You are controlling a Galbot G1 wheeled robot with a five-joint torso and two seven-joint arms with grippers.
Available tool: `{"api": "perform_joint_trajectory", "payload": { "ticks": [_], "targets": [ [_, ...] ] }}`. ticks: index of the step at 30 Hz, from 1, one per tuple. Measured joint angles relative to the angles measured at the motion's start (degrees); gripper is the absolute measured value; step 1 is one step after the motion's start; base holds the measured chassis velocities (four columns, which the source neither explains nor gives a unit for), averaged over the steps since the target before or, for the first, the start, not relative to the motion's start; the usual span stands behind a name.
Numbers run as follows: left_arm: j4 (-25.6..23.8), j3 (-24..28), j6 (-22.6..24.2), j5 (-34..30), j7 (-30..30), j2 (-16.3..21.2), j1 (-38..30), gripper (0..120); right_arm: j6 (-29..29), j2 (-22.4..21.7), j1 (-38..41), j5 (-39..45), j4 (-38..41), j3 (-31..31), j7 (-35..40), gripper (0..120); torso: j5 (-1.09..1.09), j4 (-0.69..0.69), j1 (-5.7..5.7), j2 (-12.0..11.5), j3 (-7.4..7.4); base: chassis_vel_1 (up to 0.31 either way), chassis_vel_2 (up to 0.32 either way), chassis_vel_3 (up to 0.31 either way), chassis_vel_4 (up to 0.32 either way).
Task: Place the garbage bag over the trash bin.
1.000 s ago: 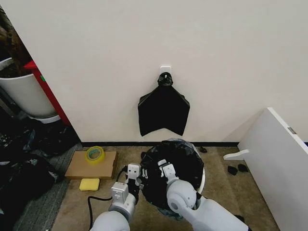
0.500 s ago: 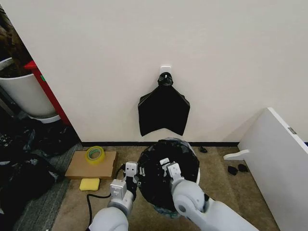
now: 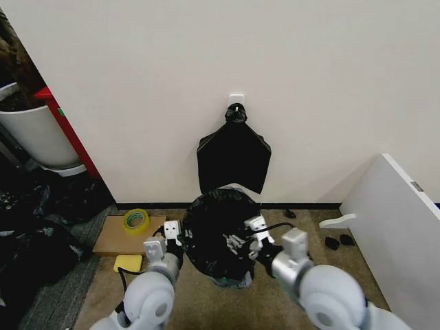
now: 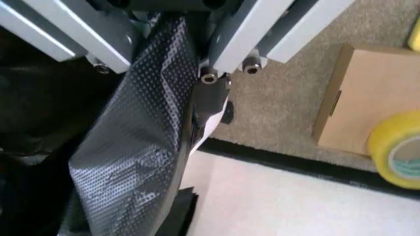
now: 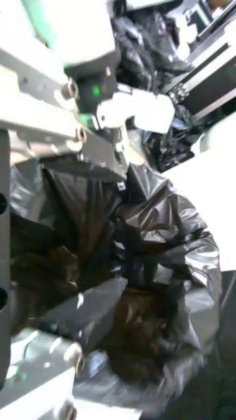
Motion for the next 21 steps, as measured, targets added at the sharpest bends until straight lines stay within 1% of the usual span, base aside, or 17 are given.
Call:
{"api": "perform_joint_trajectory", "payload": {
  "ticks": [1, 2, 3, 6, 7, 8, 10, 11, 13, 20, 21],
  "targets": [
    [0.05, -0.14, 0.07, -0.82, -0.2, 0.04, -0.15, 0, 0.12, -0.27, -1.57, 0.1, 0.84, 1.07, 0.02, 62, 0.0, 0.0, 0.0, 0.0, 0.0, 0.0, 0.0, 0.0, 0.0],
    [0.16, -0.33, 0.14, -1.73, -0.36, 0.13, -0.3, 0, 0.23, -0.45, -3.92, 0.15, 1.88, 2.67, 0.01, 68, 0.0, -0.01, 0.0, 0.0, 0.0, 0.0, 0.0, 0.0, 0.0],
    [0.16, -0.33, 0.14, -1.73, -0.36, 0.13, -0.3, 0, 0.23, -0.45, -3.92, 0.15, 1.88, 2.67, 0.01, 68, 0.0, -0.01, 0.0, 0.0, 0.0, 0.0, 0.0, 0.0, 0.0],
    [0.17, -0.85, 0.37, -4.47, -0.8, 0.59, -0.42, 0, 0.95, -0.67, -10.81, 0.32, 3.11, 7.87, -1.4, 82, 0.0, -0.01, 0.0, 0.0, 0.0, 0.0, 0.0, 0.0, 0.0],
    [0.17, -0.85, 0.37, -4.47, -0.8, 0.59, -0.42, 0, 0.95, -0.67, -10.81, 0.32, 3.11, 7.87, -1.4, 82, 0.0, -0.01, 0.0, 0.0, 0.0, 0.0, 0.0, 0.0, 0.0],
    [0.15, -1.05, 0.43, -5.32, -0.94, 0.95, -0.35, 0, 1.6, -0.85, -14.22, 0.32, 3.14, 10.61, -2.49, 88, -0.01, -0.02, 0.0, 0.0, 0.0, 0.0, 0.0, 0.0, 0.0],
    [0.01, -1.23, 0.44, -5.71, -0.94, 1.38, -0.1, 0, 1.88, -0.8, -17.35, 1.1, 2.97, 13.56, -3.29, 94, -0.01, -0.01, 0.0, 0.0, 0.0, 0.0, 0.0, 0.0, 0.0],
    [0.01, -1.23, 0.44, -5.71, -0.94, 1.38, -0.1, 0, 1.88, -0.8, -17.35, 1.1, 2.97, 13.56, -3.29, 94, -0.01, -0.01, 0.0, 0.0, 0.0, 0.0, 0.0, 0.0, 0.0],
    [-0.33, -1.37, 0.42, -6.16, -0.94, 1.7, 0.25, 0, 1.88, -0.33, -19.96, 2.39, 2.14, 15.53, -3.59, 100, 0.0, -0.01, 0.0, 0.0, 0.0, 0.0, 0.0, 0.0, 0.0],
    [-1.33, -1.46, 0.37, -6.48, -0.93, 1.97, 0.74, 0, 1.01, 0.78, -22.37, 5.18, 1.11, 15.25, -3.61, 100, 0.0, -0.01, 0.0, 0.0, 0.0, 0.0, 0.0, 0.0, 0.0],
    [-1.45, -1.52, 0.32, -6.48, -0.92, 2.04, 0.78, 0, 0.77, 0.96, -22.46, 5.73, 1.03, 14.44, -3.58, 97, 0.0, -0.01, 0.0, 0.0, 0.0, 0.0, 0.0, 0.0, 0.0]
  ]
}}
